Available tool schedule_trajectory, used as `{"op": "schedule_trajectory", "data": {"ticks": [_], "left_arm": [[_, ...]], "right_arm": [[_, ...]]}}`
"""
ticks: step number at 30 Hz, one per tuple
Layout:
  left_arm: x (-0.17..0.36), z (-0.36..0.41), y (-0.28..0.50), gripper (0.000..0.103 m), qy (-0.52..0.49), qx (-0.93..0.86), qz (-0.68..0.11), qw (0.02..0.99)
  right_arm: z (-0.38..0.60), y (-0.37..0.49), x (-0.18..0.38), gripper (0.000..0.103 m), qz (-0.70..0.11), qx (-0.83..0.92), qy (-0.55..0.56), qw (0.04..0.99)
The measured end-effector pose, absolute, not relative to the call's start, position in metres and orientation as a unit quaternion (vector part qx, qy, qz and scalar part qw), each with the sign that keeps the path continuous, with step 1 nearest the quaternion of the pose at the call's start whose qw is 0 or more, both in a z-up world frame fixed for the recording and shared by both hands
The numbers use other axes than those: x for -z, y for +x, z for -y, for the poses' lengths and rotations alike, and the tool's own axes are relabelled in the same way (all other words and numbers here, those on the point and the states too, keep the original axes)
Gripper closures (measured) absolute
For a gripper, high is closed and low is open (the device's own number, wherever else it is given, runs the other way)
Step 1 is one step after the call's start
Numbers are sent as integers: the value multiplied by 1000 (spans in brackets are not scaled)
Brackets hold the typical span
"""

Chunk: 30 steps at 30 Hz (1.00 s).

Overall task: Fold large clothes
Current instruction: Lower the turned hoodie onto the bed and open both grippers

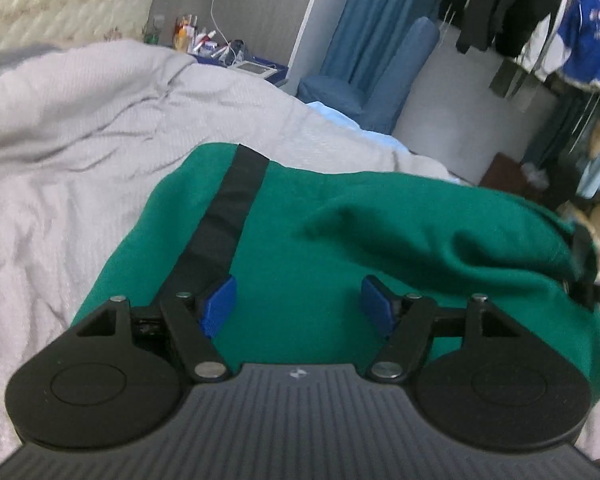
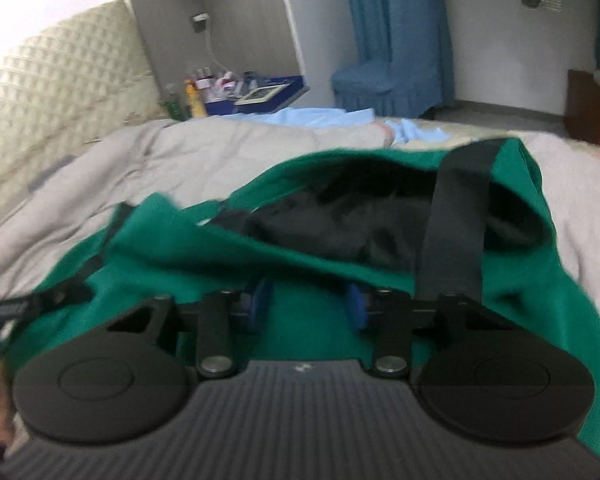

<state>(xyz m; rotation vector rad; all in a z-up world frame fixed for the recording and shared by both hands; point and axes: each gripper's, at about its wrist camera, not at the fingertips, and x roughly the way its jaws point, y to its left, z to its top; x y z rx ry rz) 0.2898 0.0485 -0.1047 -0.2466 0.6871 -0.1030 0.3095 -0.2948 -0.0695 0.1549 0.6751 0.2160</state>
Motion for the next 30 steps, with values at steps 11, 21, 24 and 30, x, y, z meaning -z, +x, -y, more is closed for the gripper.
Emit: {"op": "schedule_trajectory", "data": {"ticks": [11, 21, 24, 30], "left_arm": [[114, -58, 303, 30, -130, 27, -323, 937], [134, -65, 327, 30, -130, -8, -333, 934], [133, -65, 326, 30, -129, -8, -333, 934], [118, -59, 306, 30, -109, -4, -327, 939]], "right_arm": [[299, 418, 103, 64, -331, -61, 17, 941], [310, 447, 130, 65, -338, -99, -15, 936], [311, 441, 126, 65, -329, -102, -7, 939], [321, 404, 101, 63, -307, -95, 19, 947]]}}
